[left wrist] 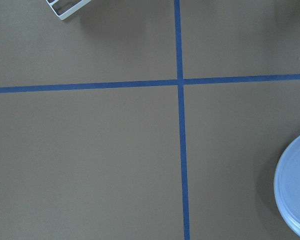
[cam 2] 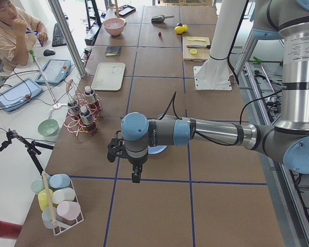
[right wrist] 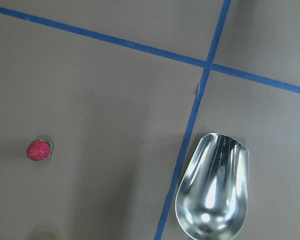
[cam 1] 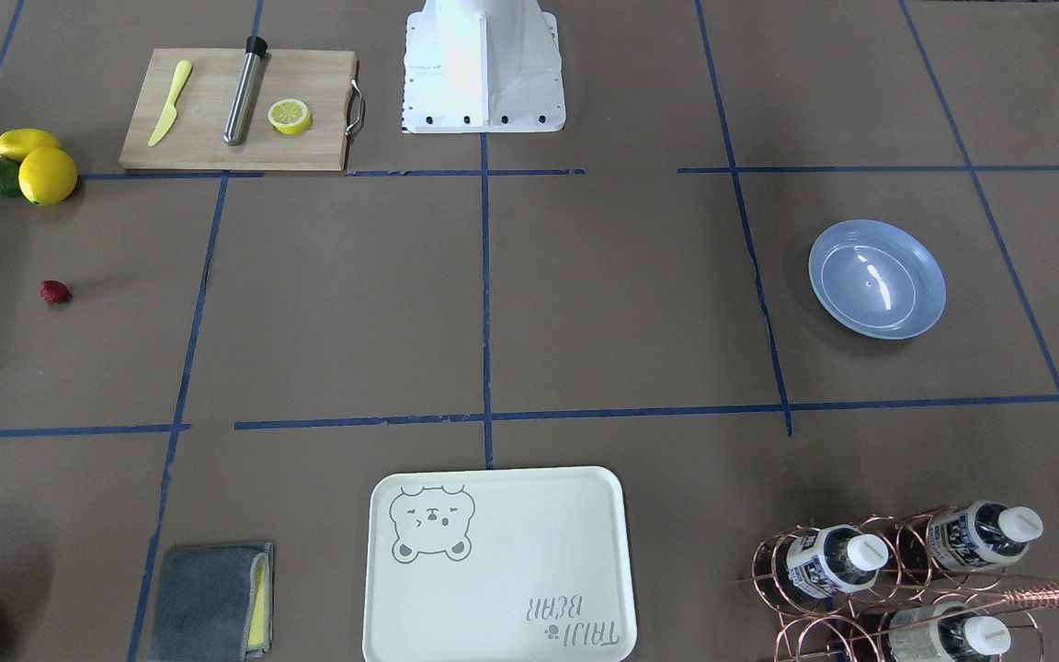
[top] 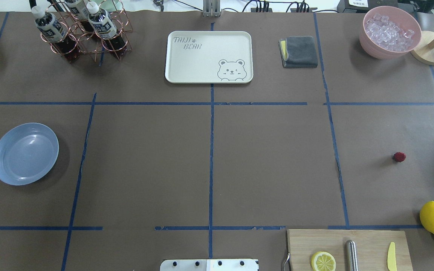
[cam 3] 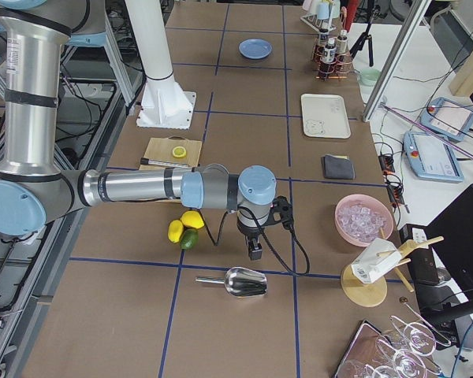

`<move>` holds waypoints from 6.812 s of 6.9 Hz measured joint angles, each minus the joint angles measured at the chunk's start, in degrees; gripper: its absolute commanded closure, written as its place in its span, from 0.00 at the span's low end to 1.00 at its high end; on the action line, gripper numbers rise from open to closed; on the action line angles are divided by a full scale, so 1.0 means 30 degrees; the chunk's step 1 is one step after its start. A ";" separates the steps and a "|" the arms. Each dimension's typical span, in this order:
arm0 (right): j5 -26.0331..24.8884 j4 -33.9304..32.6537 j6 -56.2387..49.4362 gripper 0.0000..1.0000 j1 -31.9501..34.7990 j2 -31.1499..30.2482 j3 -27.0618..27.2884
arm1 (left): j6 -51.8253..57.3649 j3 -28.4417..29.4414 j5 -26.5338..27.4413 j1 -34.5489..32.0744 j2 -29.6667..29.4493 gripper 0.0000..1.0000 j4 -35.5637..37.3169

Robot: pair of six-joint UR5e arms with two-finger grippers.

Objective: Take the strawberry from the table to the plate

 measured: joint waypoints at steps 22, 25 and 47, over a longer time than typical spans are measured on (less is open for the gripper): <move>0.1132 0.0183 0.0809 0.00 -0.0056 -0.1363 0.0419 | -0.6327 0.6387 -0.1759 1.0801 -0.1482 0.35 -1.3365; 0.1152 0.0183 0.0809 0.00 -0.0061 -0.1358 0.0427 | -0.6507 0.6580 -0.1753 1.1228 -0.1716 1.00 -1.3357; 0.1951 0.3256 0.5095 0.00 -0.2769 -0.1568 0.1668 | -3.0154 0.5067 0.5027 2.1116 -1.1685 0.31 -1.7913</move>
